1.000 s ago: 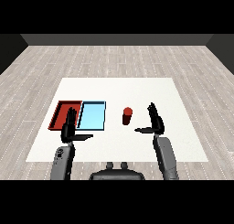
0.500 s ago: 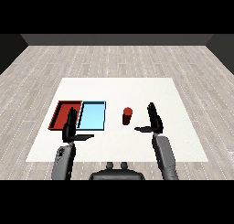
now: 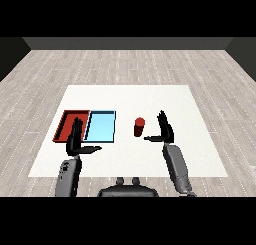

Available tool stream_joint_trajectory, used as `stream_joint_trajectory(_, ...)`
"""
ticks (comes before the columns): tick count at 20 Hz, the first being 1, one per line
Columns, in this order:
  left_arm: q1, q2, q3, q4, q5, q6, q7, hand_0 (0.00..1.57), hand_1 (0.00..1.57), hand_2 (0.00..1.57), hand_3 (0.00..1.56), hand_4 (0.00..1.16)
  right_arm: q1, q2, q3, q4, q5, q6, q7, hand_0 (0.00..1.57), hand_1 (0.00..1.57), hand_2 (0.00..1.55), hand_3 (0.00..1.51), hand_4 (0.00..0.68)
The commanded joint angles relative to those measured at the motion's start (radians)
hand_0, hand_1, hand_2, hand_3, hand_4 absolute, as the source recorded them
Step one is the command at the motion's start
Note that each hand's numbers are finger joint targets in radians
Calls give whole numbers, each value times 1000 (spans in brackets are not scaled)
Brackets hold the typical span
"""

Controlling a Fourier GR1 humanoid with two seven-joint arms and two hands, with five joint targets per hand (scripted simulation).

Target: Pick the red can and put it in the red box

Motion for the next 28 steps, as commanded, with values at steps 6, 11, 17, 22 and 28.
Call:
stream_joint_trajectory(6, 5, 34, 44, 23, 52, -51, -19, 0, 0, 0, 0, 0, -107, 17, -4, 213, -62, -10, -74, 0, 0, 0, 0, 0)
stream_joint_trajectory(11, 33, 25, 19, -99, 67, -45, 81, 0, 0, 0, 0, 0, -110, 17, 84, 246, -149, -68, -117, 0, 0, 0, 0, 0)
stream_joint_trajectory(17, -58, 4, 20, 15, 34, -2, 39, 0, 0, 0, 0, 0, -152, 17, 86, 350, -165, -47, -184, 0, 0, 0, 0, 0)
stream_joint_trajectory(22, -2, 28, 32, 5, 51, -49, 7, 0, 0, 0, 0, 0, -252, 17, 71, 495, -219, -52, -223, 0, 0, 0, 0, 0)
stream_joint_trajectory(28, -1, -2, 24, 24, 45, -26, -17, 0, 0, 0, 0, 0, -250, 17, 149, 579, -261, -90, -313, 0, 0, 0, 0, 0)
